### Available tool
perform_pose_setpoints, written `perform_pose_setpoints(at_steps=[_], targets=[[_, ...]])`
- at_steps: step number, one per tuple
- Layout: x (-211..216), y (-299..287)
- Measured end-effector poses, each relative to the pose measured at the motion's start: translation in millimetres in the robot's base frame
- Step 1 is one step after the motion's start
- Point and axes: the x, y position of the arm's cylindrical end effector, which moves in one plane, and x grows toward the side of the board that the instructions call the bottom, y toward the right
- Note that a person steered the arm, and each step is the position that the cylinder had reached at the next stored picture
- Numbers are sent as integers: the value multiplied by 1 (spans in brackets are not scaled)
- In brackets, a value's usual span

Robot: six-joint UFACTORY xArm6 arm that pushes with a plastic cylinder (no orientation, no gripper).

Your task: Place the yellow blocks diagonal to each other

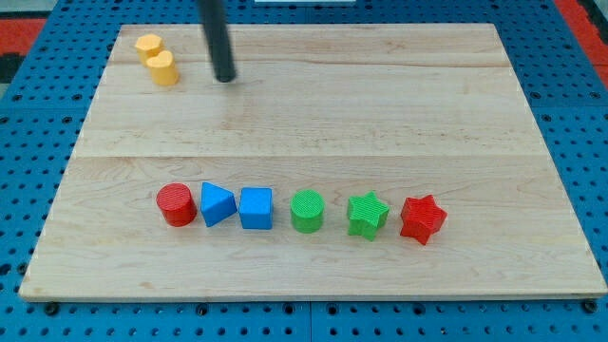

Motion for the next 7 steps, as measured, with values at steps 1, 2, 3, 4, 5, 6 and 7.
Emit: perform_pose_setpoints(at_steps=[1,2,3,4,5,6,7], targets=[[10,110],[23,176],[28,223],[29,203],[29,145],[29,63],[29,-23]])
